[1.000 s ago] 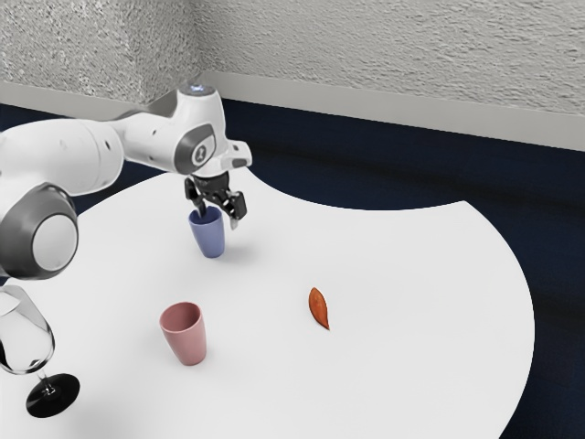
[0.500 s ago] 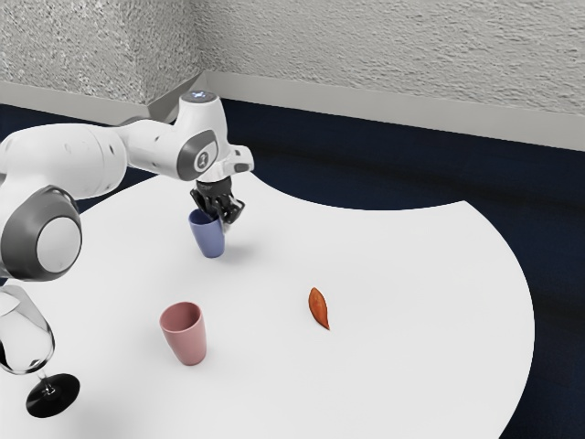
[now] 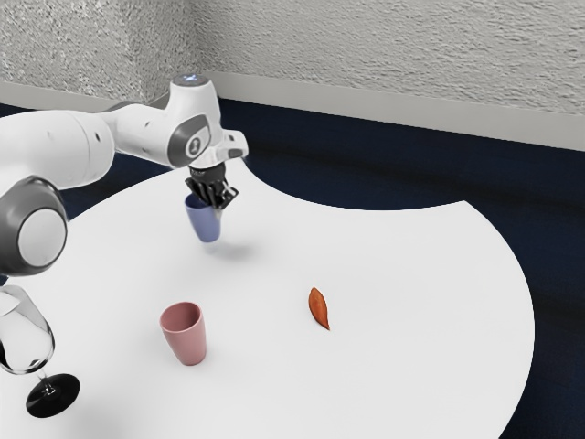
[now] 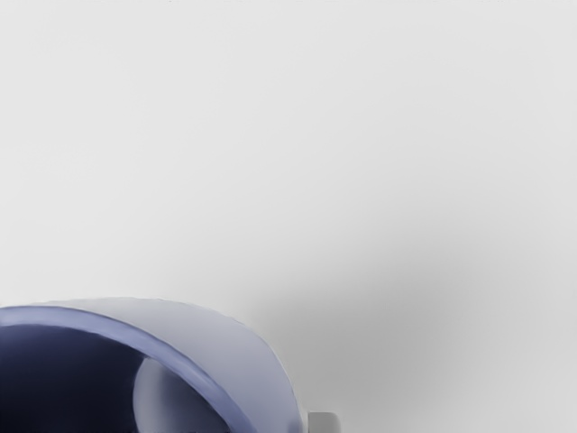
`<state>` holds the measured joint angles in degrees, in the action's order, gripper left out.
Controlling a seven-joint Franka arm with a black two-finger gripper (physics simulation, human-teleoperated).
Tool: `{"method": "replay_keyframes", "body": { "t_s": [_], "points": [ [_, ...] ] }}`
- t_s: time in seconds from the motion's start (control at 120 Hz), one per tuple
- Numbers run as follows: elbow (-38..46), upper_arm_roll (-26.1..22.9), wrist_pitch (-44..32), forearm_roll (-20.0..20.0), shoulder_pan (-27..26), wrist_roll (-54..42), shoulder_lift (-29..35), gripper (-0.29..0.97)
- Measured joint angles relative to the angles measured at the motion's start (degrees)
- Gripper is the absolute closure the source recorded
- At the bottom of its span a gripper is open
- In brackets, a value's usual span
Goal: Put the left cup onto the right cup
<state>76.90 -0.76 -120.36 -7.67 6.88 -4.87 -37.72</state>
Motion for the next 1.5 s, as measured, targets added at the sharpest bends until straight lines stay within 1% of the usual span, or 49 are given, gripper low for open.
{"method": "replay_keyframes", "body": {
  "t_s": [0.183,0.317,0.592,0.742,0.825,0.925,1.142,1.35,1.5],
  "points": [
    [12.1,-0.7,0.1,0.9,-0.3,0.4,13.0,0.78],
    [19.4,-3.8,0.2,1.2,-0.4,1.4,21.4,0.78],
    [36.2,-9.8,0.9,0.9,-0.6,7.3,36.2,0.78],
    [43.9,-10.6,1.4,1.2,-2.4,11.7,41.8,0.78],
    [46.6,-10.7,1.6,1.4,-1.3,13.9,43.8,0.78],
    [48.2,-10.7,1.8,1.6,-0.1,16.3,44.7,0.78],
    [49.0,-10.8,1.6,1.7,-0.2,20.8,44.4,0.78],
    [50.3,-13.4,1.8,1.7,-0.3,25.3,45.9,0.78],
    [52.3,-13.9,1.9,1.7,-0.2,28.5,47.6,0.78]
  ]
}}
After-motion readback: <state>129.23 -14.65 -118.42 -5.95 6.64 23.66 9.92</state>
